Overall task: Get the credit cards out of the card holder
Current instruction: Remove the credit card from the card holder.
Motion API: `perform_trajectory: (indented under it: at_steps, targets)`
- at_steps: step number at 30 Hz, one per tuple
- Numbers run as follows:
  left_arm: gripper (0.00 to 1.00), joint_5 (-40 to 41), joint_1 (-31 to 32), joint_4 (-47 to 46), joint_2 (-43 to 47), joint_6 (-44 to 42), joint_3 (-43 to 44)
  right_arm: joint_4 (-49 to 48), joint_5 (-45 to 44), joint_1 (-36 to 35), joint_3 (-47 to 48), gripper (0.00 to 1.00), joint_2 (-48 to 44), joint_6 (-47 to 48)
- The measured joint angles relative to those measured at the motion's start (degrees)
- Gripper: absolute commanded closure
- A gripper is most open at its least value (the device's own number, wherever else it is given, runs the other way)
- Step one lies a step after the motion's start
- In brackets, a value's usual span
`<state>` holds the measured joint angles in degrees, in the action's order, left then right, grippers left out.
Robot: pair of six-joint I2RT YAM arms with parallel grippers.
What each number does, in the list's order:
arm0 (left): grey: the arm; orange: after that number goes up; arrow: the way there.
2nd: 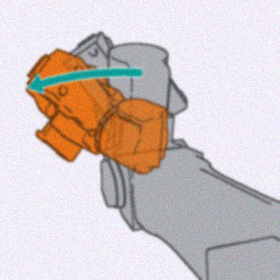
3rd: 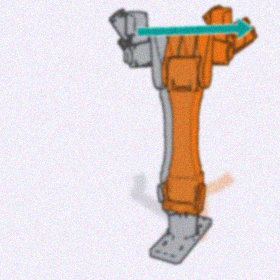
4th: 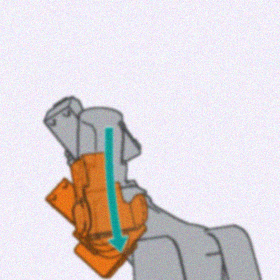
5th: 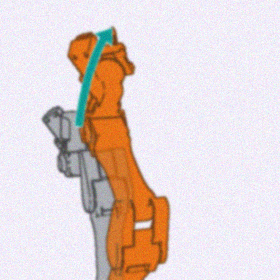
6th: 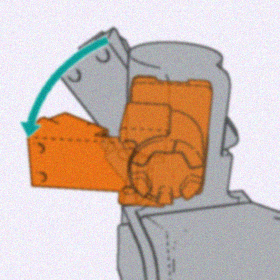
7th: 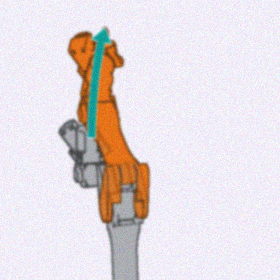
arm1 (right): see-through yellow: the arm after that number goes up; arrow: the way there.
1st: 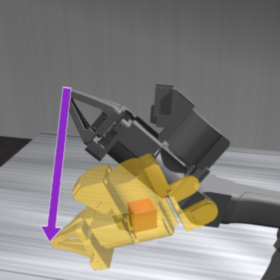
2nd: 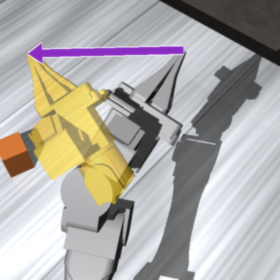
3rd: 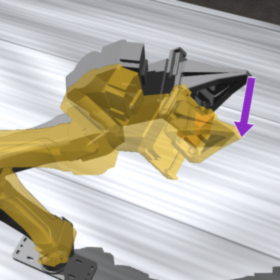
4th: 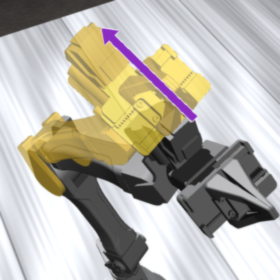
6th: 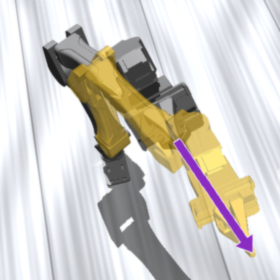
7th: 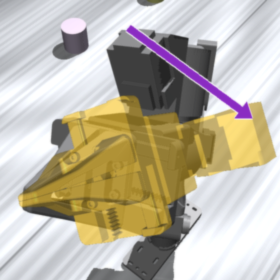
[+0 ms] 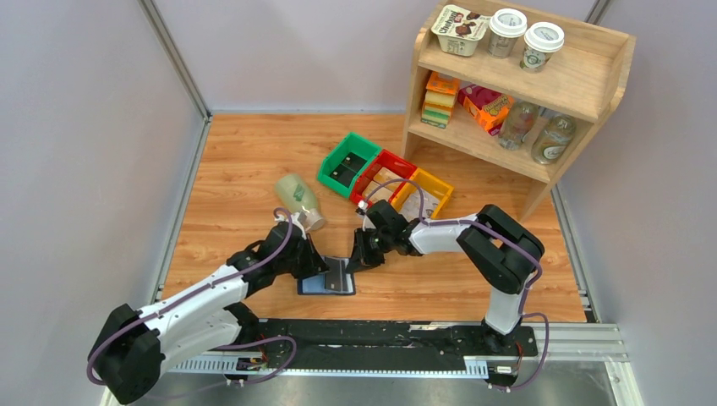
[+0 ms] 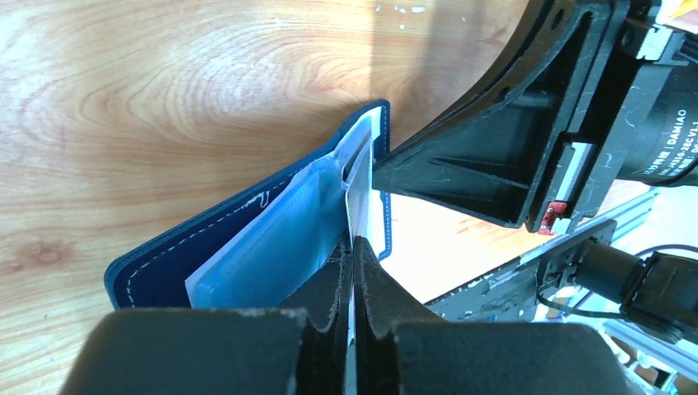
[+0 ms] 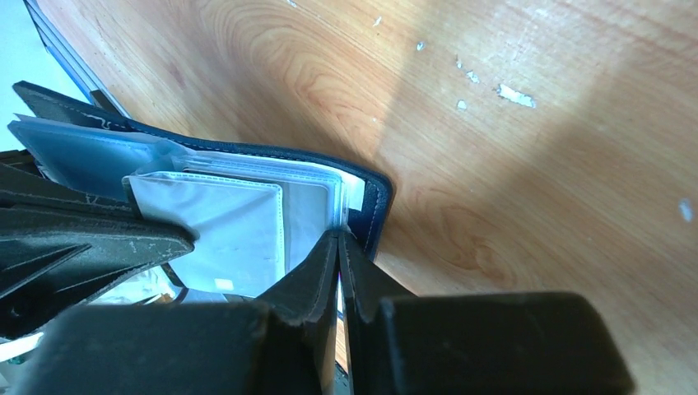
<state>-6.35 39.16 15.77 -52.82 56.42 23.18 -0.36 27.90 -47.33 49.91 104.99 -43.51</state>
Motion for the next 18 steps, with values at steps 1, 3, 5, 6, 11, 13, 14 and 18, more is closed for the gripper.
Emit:
perform_trajectory:
  at_steps: [1, 3, 5, 6, 11, 13, 14, 18]
  targets:
    - [0.97, 0.15, -0.11, 0.55, 0.15, -0.24, 0.0, -0.07, -0.02, -0.07, 0.02, 0.9, 0.02, 0.02]
    - [0.97, 0.31, -0.5, 1.22, 0.52, -0.39, 0.0, -0.2, -0.07, -0.13, 0.02, 0.9, 0.04, 0.02]
    - [0.97, 0.0, -1.25, 1.05, 1.16, -0.37, -0.63, -0.39, -0.09, -0.17, 0.02, 0.9, 0.04, 0.02]
    - [0.97, -0.35, -1.7, 0.59, 1.6, -0.33, -1.29, -0.42, -0.09, -0.2, 0.02, 0.9, 0.04, 0.02]
    - [0.97, -3.28, -4.66, -4.55, 5.44, 1.38, -7.28, -0.81, -0.07, -0.22, -0.17, 0.9, 0.04, 0.02]
    - [0.97, -4.48, -5.62, -7.32, 7.28, 2.58, -10.05, -1.14, -0.02, -0.22, -0.37, 0.9, 0.02, 0.02]
    - [0.97, -5.11, -6.1, -8.81, 8.28, 3.3, -11.58, -1.25, 0.0, -0.22, -0.39, 0.9, 0.02, 0.02]
    - [0.96, -6.71, -7.3, -11.96, 11.72, 5.22, -15.1, -1.36, 0.02, -0.22, -0.48, 0.9, 0.02, 0.02]
